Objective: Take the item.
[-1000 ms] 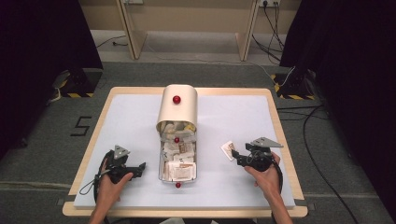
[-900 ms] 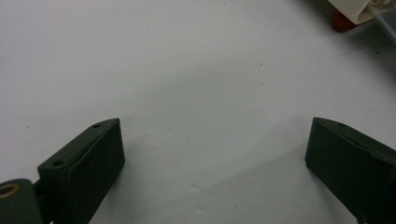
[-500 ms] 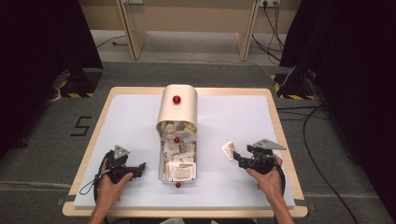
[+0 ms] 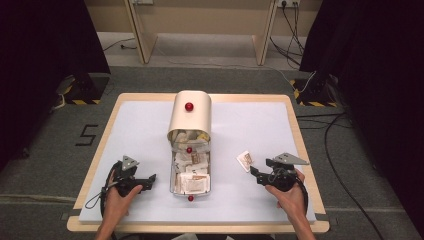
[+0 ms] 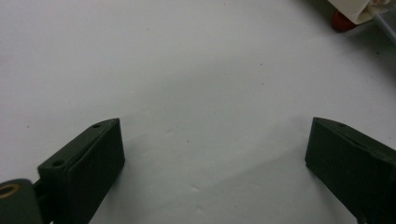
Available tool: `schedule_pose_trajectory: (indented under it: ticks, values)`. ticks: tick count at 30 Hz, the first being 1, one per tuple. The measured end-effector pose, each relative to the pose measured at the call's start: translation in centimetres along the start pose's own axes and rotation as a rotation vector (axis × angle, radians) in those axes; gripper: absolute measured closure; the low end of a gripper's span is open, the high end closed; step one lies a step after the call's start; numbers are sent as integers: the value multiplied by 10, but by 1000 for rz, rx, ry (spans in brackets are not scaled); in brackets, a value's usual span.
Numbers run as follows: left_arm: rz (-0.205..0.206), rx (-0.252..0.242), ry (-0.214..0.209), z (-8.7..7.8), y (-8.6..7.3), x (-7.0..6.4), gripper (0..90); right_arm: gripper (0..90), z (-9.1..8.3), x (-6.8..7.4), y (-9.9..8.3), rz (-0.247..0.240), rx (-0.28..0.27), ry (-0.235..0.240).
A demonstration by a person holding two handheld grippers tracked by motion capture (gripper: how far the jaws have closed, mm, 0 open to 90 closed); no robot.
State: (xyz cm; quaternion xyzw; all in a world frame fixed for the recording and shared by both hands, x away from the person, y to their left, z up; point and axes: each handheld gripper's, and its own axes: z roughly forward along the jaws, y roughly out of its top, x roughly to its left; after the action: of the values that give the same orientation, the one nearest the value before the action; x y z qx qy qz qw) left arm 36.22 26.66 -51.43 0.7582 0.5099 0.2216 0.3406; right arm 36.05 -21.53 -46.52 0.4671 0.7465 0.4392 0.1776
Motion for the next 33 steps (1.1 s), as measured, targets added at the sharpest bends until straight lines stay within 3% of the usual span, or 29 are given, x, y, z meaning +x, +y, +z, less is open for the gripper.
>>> schedule_pose_trajectory:
  ticks: [9,18,33]
  values:
    - [0,0,0,0,0,0,38,240,-5,0,-7,11,7,-11]
    - [0,0,0,0,0,0,38,225,-10,3,-15,1,-13,-6]
    - [0,0,0,0,0,0,38,214,-14,8,-25,-19,4,0]
